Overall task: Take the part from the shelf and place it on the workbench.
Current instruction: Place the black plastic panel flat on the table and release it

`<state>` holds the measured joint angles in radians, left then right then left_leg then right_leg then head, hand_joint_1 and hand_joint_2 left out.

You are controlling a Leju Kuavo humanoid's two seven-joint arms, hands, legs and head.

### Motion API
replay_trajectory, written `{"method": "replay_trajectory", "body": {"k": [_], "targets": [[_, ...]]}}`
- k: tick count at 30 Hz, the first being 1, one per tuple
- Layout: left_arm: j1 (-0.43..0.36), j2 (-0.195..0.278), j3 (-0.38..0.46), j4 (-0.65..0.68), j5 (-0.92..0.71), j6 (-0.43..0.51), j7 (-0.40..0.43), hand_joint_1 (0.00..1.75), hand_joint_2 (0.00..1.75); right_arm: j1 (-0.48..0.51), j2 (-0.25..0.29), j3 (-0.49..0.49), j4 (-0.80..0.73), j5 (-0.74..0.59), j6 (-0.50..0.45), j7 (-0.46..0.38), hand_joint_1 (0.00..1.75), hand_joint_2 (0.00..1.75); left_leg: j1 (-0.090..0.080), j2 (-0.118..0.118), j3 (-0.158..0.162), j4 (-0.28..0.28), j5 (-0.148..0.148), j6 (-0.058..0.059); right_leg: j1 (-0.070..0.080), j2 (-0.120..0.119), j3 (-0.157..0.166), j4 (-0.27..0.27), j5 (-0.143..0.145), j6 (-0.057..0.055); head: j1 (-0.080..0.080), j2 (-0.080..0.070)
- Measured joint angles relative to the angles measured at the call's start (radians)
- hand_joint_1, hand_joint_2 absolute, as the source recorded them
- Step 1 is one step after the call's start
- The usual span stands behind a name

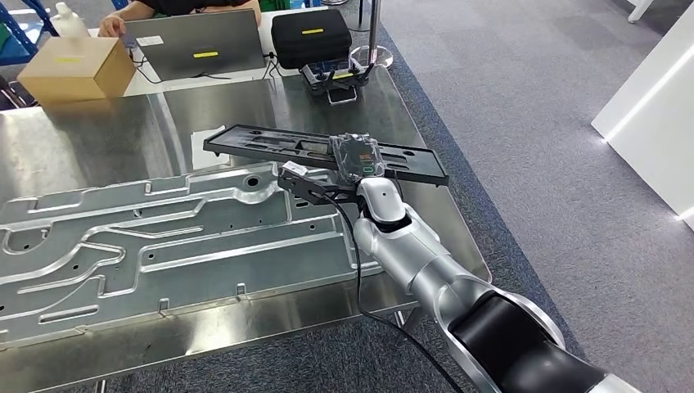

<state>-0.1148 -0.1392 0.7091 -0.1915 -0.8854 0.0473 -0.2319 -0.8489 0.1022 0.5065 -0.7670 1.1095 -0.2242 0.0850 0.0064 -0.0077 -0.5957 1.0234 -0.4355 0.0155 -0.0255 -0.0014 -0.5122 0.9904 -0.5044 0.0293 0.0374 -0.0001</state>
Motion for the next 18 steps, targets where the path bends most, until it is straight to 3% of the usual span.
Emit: {"method": "replay_trajectory", "body": {"k": [9, 18], "targets": [[-0.001, -0.006, -0.006, 0.0, -0.019, 0.003, 0.005, 0.0, 1.75, -0.003, 0.037, 0.01, 0.082, -0.099, -0.017, -0.076, 1.75, 1.75, 0.0, 0.0, 0.0, 0.0, 0.0, 0.0, 0.0, 0.0, 0.0, 0.0, 0.0, 0.0, 0.0, 0.0], [-0.012, -0.011, -0.01, 0.0, -0.025, -0.007, 0.004, 0.0, 1.75, -0.009, 0.126, 0.015, 0.182, -0.127, -0.025, -0.083, 1.75, 1.75, 0.0, 0.0, 0.0, 0.0, 0.0, 0.0, 0.0, 0.001, -0.001, 0.001, 0.0, 0.0, 0.0, 0.0]]}}
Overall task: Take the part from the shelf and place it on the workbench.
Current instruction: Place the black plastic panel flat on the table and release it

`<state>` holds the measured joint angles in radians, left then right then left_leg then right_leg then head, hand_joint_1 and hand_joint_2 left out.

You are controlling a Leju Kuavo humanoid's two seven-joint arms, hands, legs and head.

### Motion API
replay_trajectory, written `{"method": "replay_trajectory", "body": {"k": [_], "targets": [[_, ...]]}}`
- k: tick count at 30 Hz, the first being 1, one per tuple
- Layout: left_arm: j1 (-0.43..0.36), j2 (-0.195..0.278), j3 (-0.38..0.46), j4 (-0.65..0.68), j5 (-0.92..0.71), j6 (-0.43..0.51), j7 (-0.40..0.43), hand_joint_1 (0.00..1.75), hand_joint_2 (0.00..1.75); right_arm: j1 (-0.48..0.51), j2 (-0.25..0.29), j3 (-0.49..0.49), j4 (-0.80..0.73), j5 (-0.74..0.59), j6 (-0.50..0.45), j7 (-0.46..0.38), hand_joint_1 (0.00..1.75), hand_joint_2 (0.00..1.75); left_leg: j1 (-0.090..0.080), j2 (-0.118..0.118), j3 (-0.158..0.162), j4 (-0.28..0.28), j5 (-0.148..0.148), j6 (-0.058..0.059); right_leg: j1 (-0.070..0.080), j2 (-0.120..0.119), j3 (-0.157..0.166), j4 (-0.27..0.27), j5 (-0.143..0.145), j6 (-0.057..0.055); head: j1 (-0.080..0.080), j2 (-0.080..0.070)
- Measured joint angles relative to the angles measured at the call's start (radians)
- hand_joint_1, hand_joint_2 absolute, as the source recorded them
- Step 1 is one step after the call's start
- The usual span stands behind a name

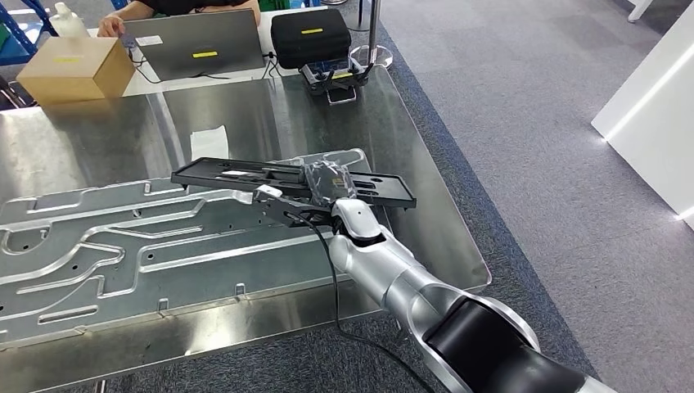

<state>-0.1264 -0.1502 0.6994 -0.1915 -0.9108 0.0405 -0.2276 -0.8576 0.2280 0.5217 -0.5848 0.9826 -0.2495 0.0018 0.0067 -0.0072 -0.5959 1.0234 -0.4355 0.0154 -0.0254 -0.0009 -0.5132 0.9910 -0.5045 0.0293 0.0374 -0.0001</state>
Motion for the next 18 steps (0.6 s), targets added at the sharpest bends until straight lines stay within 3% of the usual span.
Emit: {"method": "replay_trajectory", "body": {"k": [18], "targets": [[0.002, -0.003, 0.004, 0.0, 0.022, -0.005, -0.044, 0.0, 1.75, -0.033, 0.064, 0.029, 0.101, -0.017, 0.005, -0.019, 1.75, 1.75, 0.0, 0.0, 0.0, 0.0, 0.0, 0.0, 0.0, 0.0, 0.001, 0.0, 0.0, 0.0, 0.0, 0.0]]}}
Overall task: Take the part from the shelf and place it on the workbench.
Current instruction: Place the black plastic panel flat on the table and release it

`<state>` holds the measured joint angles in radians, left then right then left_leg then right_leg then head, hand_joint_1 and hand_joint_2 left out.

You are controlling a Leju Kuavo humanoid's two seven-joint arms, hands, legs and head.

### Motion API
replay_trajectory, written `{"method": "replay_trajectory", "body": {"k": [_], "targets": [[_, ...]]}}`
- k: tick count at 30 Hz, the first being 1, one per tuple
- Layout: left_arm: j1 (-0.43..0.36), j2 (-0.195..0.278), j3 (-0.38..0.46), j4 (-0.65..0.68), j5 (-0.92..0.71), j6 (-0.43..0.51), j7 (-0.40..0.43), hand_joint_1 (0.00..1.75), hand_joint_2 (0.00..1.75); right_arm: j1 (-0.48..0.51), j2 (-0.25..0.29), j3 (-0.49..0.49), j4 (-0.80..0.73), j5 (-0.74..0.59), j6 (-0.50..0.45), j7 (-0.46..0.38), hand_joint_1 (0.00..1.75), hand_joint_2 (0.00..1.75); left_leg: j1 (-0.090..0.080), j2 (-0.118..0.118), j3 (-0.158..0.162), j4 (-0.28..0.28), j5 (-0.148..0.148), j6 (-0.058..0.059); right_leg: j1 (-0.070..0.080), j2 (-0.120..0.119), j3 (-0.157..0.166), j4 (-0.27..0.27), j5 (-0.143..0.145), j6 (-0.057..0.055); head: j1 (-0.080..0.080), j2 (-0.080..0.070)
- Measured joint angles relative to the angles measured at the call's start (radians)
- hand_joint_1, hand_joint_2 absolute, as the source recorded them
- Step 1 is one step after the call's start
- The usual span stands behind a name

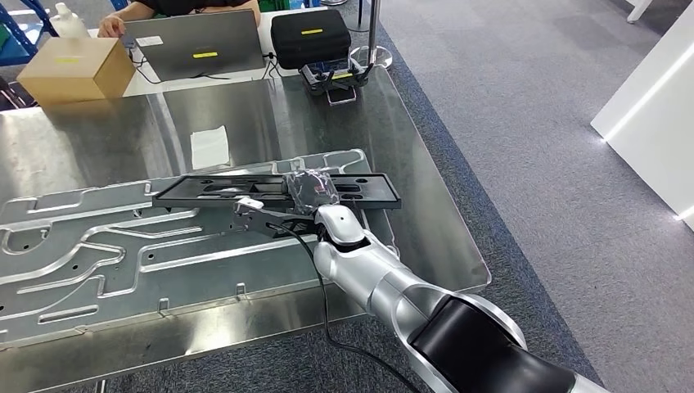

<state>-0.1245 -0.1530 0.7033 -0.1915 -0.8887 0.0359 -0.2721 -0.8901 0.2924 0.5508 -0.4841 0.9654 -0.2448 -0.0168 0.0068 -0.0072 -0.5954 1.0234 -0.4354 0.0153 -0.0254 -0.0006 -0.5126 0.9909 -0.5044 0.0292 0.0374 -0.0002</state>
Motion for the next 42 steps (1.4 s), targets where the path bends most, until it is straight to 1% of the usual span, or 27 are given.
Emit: {"method": "replay_trajectory", "body": {"k": [11, 15, 28, 42], "targets": [[0.001, 0.002, 0.008, 0.0, 0.01, -0.018, -0.04, 0.0, 1.75, -0.003, 0.009, 0.021, 0.024, 0.0, 0.012, -0.015, 1.75, 1.75, 0.0, 0.0, 0.001, 0.0, 0.0, 0.0, 0.0, 0.0, 0.001, 0.0, 0.0, 0.0, 0.0, 0.0], [0.0, 0.003, 0.015, 0.0, 0.024, -0.028, -0.042, 0.0, 1.75, 0.0, 0.011, 0.029, 0.029, -0.004, 0.015, -0.017, 0.0, 0.0, 0.0, 0.0, 0.002, 0.0, 0.0, 0.0, 0.0, 0.0, 0.001, 0.0, 0.0, 0.0, 0.0, 0.0], [0.0, 0.006, 0.025, 0.0, 0.018, -0.048, -0.043, 0.0, 1.75, 0.022, 0.012, 0.038, 0.044, -0.021, 0.014, -0.027, 0.0, 0.0, 0.0, 0.0, 0.001, 0.0, 0.0, 0.0, 0.0, 0.0, 0.001, 0.0, 0.0, 0.0, 0.0, 0.0], [0.0, 0.006, 0.025, 0.0, 0.01, -0.047, -0.049, 0.0, 1.75, 0.035, 0.007, 0.039, 0.05, -0.034, 0.014, -0.013, 0.0, 0.0, 0.0, 0.0, 0.001, 0.0, 0.0, 0.0, 0.0, 0.0, 0.0, 0.0, 0.0, 0.0, 0.0, 0.0]]}}
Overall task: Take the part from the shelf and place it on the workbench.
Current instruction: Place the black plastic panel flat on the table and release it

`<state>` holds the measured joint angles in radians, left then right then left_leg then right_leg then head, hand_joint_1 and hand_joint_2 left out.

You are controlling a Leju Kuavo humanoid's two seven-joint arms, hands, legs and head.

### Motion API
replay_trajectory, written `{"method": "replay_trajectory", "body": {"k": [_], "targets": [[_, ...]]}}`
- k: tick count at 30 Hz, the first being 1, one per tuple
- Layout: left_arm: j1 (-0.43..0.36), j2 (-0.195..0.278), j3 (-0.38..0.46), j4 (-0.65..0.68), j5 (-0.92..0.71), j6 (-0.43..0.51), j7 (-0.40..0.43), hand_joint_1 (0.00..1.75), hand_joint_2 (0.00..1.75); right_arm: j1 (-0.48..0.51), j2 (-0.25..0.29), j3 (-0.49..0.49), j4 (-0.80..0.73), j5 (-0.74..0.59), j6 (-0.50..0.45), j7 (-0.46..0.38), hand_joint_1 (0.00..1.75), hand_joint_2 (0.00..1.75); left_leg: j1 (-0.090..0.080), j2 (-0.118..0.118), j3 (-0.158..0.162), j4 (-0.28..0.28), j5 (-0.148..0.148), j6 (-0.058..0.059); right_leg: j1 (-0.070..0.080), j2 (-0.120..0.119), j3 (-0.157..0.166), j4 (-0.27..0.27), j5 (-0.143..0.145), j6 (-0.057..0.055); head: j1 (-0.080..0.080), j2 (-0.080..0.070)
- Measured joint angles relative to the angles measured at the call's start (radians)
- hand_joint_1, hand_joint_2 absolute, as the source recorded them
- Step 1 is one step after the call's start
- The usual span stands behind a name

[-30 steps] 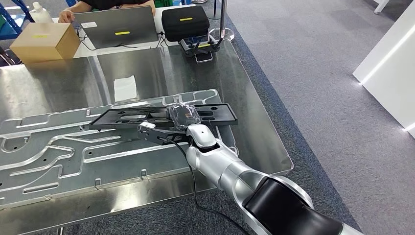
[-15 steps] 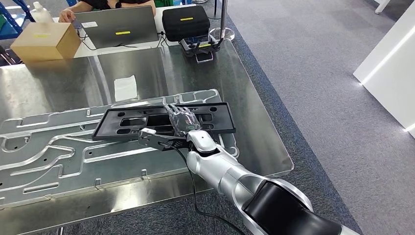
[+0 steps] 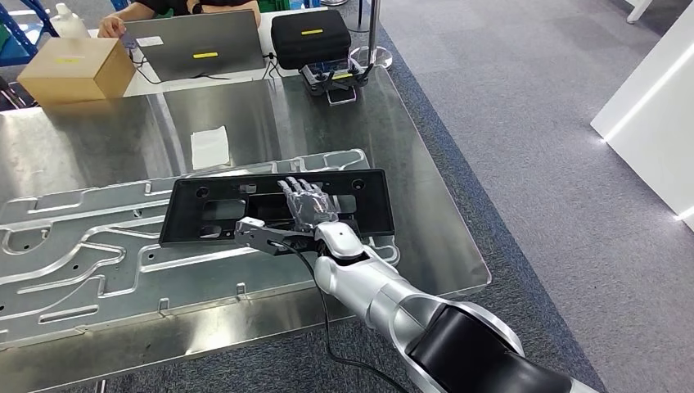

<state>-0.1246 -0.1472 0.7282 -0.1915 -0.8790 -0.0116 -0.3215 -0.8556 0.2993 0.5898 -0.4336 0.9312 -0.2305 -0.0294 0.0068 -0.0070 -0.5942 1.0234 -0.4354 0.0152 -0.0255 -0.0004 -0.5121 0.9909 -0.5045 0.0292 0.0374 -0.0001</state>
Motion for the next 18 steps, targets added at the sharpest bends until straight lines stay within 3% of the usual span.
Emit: {"method": "replay_trajectory", "body": {"k": [3, 7, 18], "targets": [[0.0, 0.0, 0.0, 0.0, -0.001, -0.002, -0.003, 0.0, 1.75, 0.002, -0.004, 0.0, 0.001, -0.007, -0.002, -0.001, 0.0, 0.0, 0.0, 0.0, 0.0, 0.0, 0.0, 0.0, 0.0, 0.0, 0.0, 0.0, 0.0, 0.0, 0.0, 0.0], [0.0, 0.0, 0.0, 0.0, 0.006, -0.011, -0.015, 0.0, 0.0, 0.005, -0.011, 0.0, 0.0, -0.028, -0.015, -0.016, 0.0, 0.0, 0.0, 0.0, 0.0, 0.0, 0.0, 0.0, 0.0, 0.0, 0.0, 0.0, 0.0, 0.0, 0.0, 0.0], [-0.001, 0.0, 0.019, 0.0, 0.024, -0.041, -0.04, 0.0, 0.0, 0.026, -0.03, -0.002, -0.03, -0.11, -0.06, -0.076, 0.0, 0.0, -0.007, 0.0, -0.001, 0.003, -0.002, 0.002, -0.004, 0.0, 0.0, -0.003, 0.002, 0.004, 0.0, 0.0]]}}
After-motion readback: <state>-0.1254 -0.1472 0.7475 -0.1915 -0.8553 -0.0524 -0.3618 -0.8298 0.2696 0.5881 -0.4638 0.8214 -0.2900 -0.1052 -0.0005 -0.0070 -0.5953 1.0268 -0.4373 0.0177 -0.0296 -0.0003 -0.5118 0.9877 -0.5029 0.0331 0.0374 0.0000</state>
